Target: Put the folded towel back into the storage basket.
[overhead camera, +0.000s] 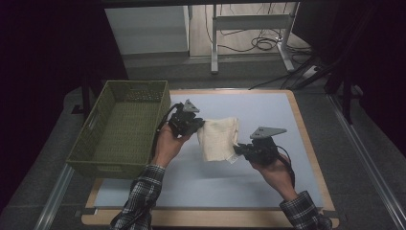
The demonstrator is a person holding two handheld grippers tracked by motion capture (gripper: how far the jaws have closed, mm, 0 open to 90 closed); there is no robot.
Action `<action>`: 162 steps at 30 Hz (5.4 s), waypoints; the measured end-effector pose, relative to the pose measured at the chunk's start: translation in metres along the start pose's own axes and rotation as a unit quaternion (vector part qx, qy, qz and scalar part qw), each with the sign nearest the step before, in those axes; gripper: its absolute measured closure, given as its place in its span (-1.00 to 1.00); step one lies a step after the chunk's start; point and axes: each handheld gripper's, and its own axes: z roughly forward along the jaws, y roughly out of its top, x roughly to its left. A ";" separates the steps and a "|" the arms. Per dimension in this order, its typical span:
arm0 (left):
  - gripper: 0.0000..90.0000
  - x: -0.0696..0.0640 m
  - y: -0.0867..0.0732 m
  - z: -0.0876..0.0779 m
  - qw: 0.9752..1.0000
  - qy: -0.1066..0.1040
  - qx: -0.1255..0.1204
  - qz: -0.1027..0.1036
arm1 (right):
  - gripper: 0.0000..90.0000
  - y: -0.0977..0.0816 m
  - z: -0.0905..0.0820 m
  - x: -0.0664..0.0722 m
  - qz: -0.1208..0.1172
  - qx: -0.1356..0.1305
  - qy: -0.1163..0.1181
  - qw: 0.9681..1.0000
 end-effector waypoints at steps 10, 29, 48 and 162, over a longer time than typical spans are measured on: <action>0.84 0.018 -0.001 -0.019 1.000 0.023 0.006 -0.003 | 0.84 0.022 0.014 0.006 -0.004 -0.003 0.007 1.000; 0.84 0.057 -0.006 -0.062 0.998 0.063 0.014 -0.020 | 0.84 0.069 0.046 0.023 -0.023 -0.010 0.013 1.000; 0.84 0.093 -0.009 -0.107 0.994 0.093 0.009 -0.048 | 0.83 0.110 0.076 0.044 -0.025 -0.028 0.031 0.999; -0.46 0.140 -0.123 -0.113 0.978 0.124 0.064 -0.154 | -0.11 0.125 0.165 0.171 -0.109 0.022 0.087 0.990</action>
